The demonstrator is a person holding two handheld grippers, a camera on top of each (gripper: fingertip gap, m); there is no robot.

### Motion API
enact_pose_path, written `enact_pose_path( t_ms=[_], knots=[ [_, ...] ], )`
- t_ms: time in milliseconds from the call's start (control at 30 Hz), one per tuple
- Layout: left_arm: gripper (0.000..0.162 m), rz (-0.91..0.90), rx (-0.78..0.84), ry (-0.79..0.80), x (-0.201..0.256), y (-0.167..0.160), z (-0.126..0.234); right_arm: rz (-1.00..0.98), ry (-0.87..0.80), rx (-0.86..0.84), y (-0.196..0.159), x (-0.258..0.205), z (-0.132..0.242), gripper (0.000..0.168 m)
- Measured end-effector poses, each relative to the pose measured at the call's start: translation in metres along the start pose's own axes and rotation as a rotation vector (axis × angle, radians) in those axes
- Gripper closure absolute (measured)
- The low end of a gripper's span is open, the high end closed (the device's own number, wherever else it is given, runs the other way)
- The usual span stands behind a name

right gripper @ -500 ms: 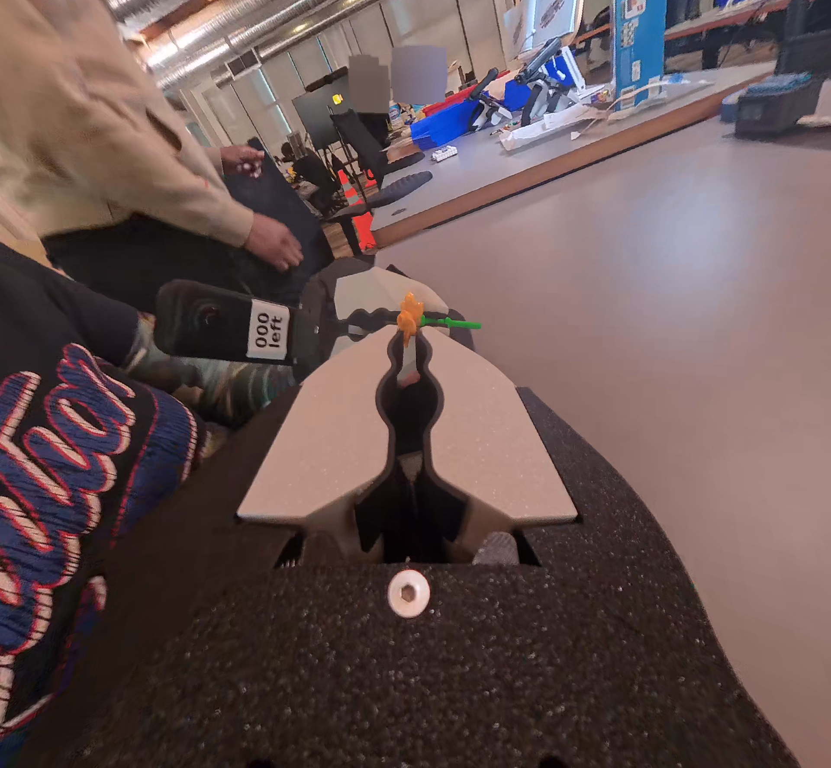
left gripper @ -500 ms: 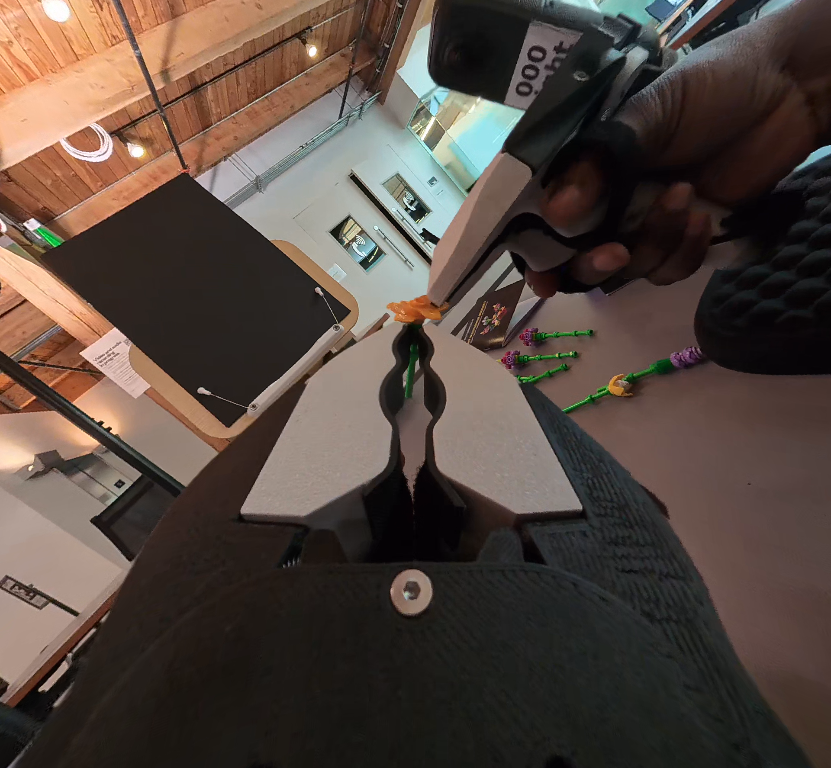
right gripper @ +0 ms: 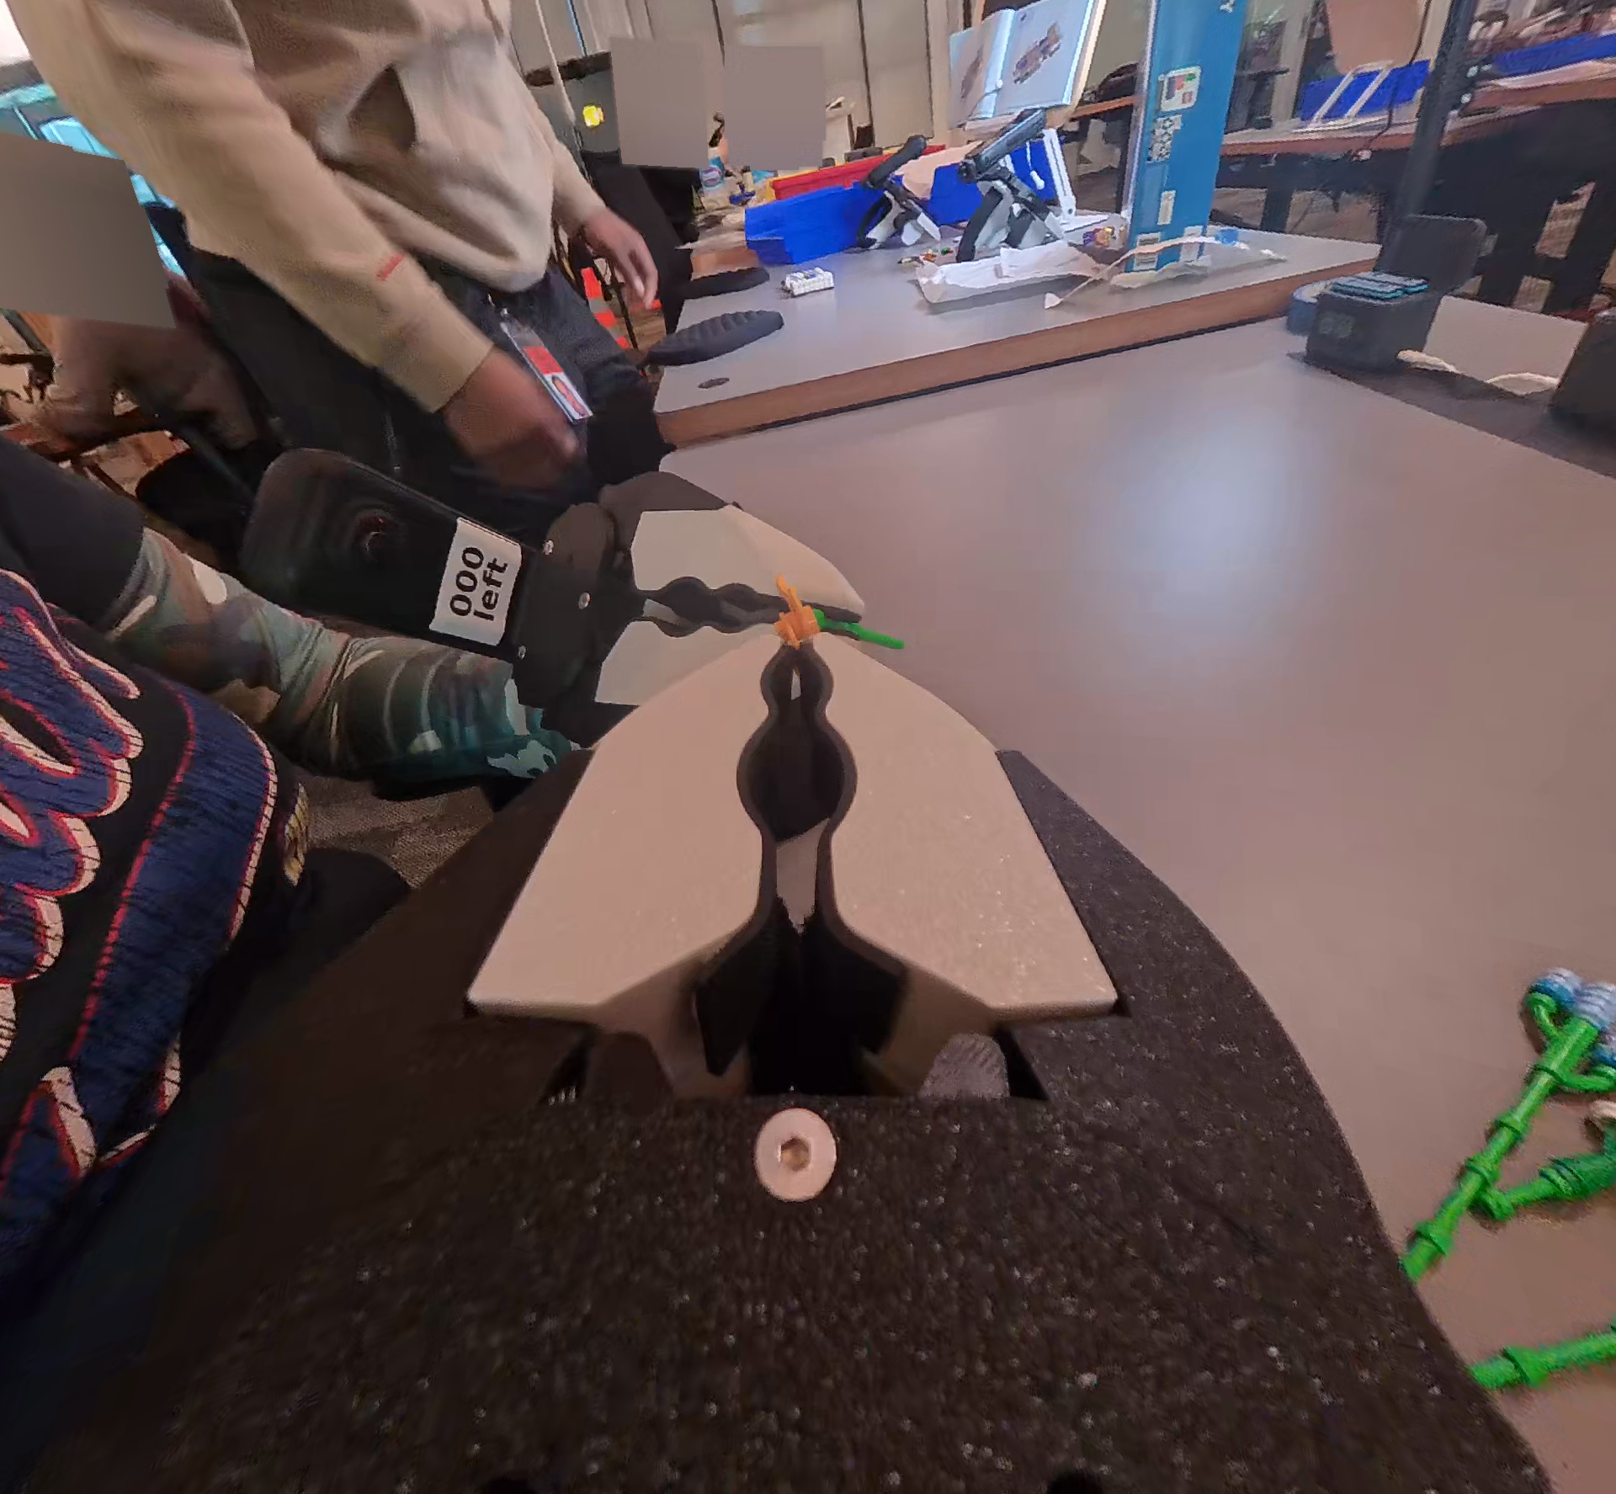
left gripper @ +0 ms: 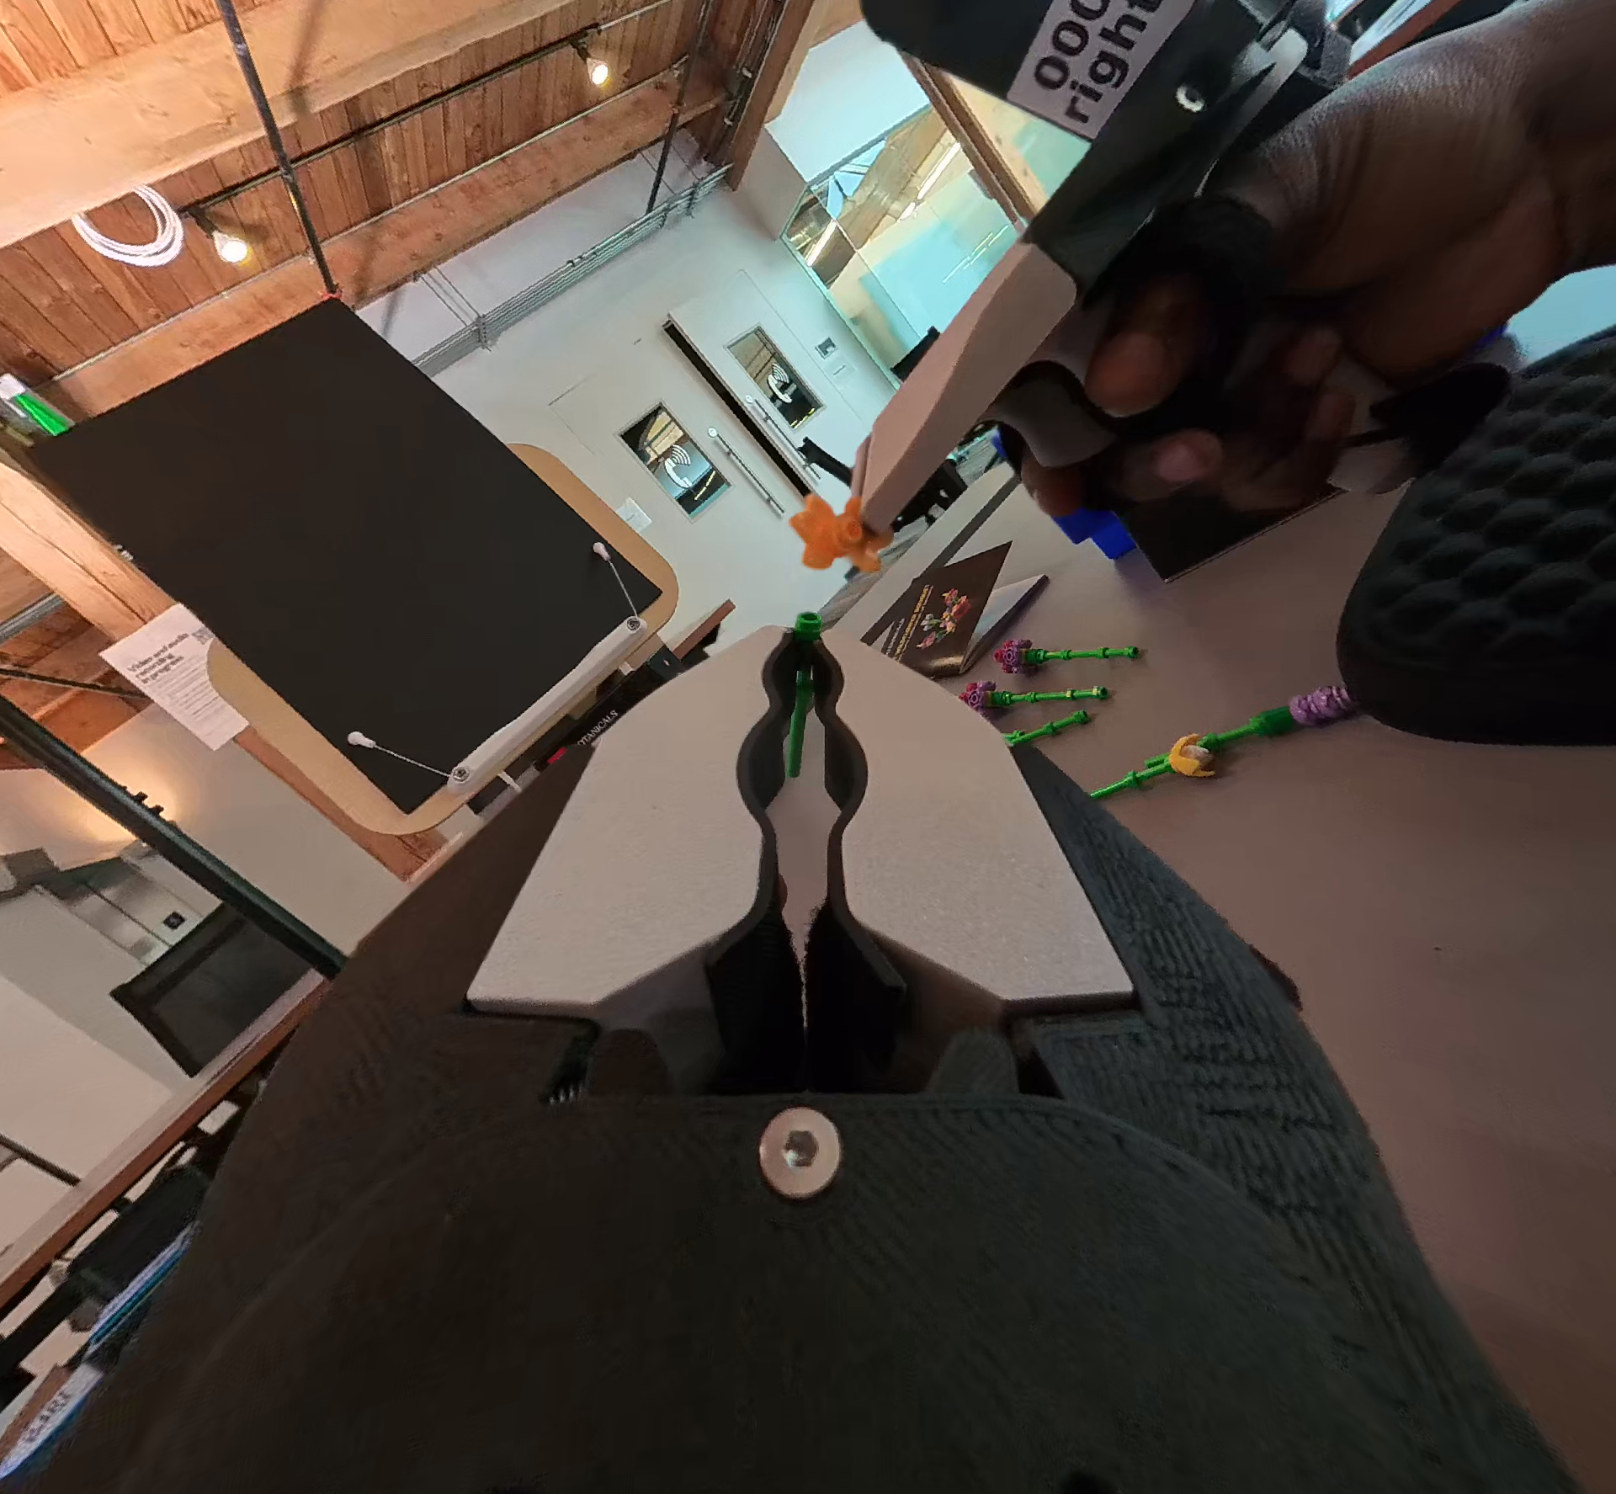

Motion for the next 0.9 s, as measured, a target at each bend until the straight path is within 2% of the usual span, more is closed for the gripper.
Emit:
enact_pose_path(
  t_ms=[167,267,400,533,733,900],
  knots=[
    [0.159,0.053,-0.006,-0.007,-0.003,-0.002,0.000,0.049,-0.054,-0.045,0.005,0.000,0.011,0.167],
    [0.159,0.054,-0.121,-0.070,0.002,-0.011,-0.005,0.090,-0.096,-0.075,0.008,-0.002,0.015,0.167],
    [0.159,-0.147,-0.348,-0.201,0.019,-0.028,-0.014,0.124,-0.132,-0.104,0.011,-0.003,0.022,0.167],
    [0.158,-0.279,-0.420,-0.311,0.038,-0.032,-0.017,0.151,-0.156,-0.140,0.011,-0.003,0.027,0.167],
    [0.143,-0.205,-0.428,-0.332,0.035,-0.034,-0.017,0.205,-0.209,-0.220,0.007,-0.001,0.029,0.167],
    [0.134,-0.072,-0.400,-0.343,0.026,-0.034,-0.016,0.275,-0.257,-0.297,-0.001,0.005,0.026,0.167]
  ],
)
Point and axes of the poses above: each gripper's, where its closed fingertips meet, z back along the fingers, y out of its top, x = y × z across the jaws, the point moved 8 cm from there along z, back along the fingers, and after that the axes turned 8 degrees about -z, right-handed, at the moved point
